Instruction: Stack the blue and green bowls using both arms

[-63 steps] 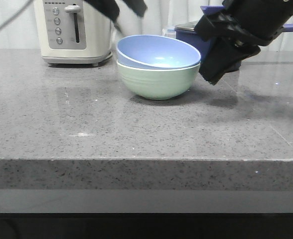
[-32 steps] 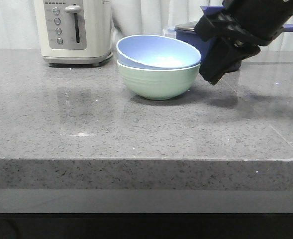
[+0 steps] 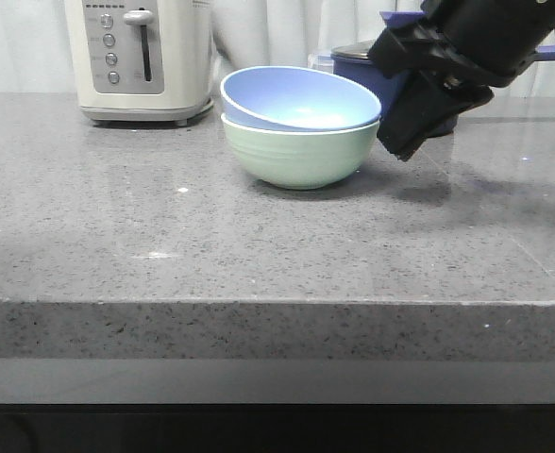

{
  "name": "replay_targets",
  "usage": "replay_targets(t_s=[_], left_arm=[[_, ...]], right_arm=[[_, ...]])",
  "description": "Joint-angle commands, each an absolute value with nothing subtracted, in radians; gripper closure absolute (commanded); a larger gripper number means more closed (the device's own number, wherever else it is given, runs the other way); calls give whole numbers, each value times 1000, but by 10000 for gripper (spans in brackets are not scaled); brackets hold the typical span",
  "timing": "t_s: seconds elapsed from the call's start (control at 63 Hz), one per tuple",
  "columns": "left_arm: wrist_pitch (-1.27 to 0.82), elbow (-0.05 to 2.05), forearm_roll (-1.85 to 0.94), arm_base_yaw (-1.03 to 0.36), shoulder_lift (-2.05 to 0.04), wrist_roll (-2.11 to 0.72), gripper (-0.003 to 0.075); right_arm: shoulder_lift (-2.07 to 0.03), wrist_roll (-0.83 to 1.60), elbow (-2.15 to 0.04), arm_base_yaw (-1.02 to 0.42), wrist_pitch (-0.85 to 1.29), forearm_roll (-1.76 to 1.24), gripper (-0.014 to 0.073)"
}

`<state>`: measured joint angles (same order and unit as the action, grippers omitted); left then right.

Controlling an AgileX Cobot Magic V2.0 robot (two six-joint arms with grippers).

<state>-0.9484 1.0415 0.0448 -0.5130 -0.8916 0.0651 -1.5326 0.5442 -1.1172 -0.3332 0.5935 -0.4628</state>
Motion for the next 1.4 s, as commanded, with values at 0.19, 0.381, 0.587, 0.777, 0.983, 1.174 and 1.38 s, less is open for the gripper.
replay_targets(t_s=[0.19, 0.381, 0.587, 0.777, 0.983, 1.174, 1.38], left_arm=[[-885, 972, 50, -518, -735, 103, 353], [-889, 969, 50, -518, -724, 103, 353], [-887, 969, 50, -518, -724, 103, 353], [-885, 969, 51, -518, -724, 103, 353], [-870, 969, 51, -518, -724, 103, 353], [-843, 969, 51, -518, -724, 103, 353], [-826, 969, 51, -518, -724, 103, 392]], right_arm=[[-1495, 554, -1146, -331, 583, -505, 657], [-1402, 487, -1145, -331, 668, -505, 657], [-1211, 371, -1143, -331, 798, -396, 648], [-1010, 125, -1112, -331, 860, -191, 648], [-783, 49, -993, -331, 848, -160, 648], [-649, 48, -906, -331, 847, -160, 648], [-612, 48, -893, -331, 848, -160, 648]])
